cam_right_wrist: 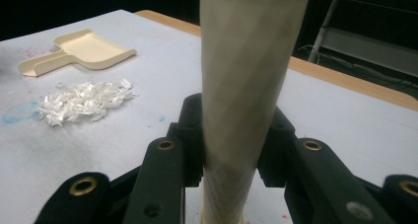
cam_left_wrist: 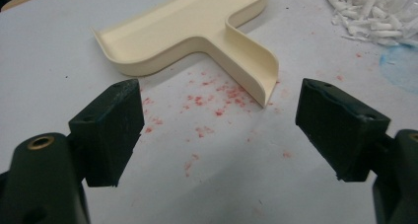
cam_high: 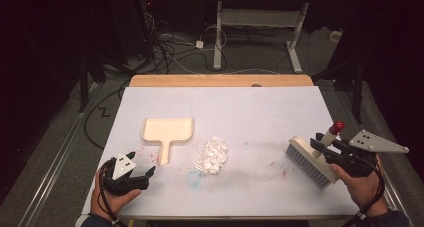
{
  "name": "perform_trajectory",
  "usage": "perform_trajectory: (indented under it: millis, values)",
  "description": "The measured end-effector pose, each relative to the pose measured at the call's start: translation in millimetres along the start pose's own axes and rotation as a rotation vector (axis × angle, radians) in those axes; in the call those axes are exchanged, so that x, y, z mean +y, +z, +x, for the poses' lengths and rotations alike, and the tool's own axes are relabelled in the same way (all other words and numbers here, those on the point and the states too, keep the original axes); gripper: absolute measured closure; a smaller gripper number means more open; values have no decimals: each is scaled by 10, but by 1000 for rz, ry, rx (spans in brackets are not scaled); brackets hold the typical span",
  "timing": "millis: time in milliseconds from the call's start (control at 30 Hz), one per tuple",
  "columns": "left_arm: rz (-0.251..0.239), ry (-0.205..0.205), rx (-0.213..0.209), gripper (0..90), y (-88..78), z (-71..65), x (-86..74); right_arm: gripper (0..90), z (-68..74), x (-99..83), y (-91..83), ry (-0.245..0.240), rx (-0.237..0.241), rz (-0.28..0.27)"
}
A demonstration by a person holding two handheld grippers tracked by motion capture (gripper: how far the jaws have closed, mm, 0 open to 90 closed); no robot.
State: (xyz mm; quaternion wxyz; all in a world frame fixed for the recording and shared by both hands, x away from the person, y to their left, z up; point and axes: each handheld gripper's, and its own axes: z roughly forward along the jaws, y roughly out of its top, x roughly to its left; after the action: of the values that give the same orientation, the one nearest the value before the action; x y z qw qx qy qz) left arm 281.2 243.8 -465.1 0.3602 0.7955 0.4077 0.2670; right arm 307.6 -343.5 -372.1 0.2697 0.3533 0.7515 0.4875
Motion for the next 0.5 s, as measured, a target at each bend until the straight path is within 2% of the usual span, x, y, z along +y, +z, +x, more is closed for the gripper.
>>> perform_trajectory:
  millis: [133, 167, 367, 500]
  values:
    - [11, 0, 6, 177, 10, 3, -8, 701, -8, -1, -8, 6, -12, -10]
    - [15, -3, 9, 177, 15, 8, -9, 701, -16, -1, -15, 21, -11, -12]
    - [16, -2, 11, 179, 19, 14, -6, 701, -21, -6, -24, 7, -23, -5]
    - [55, 23, 23, 180, 50, 11, -13, 701, -29, -14, -29, 6, -30, -21]
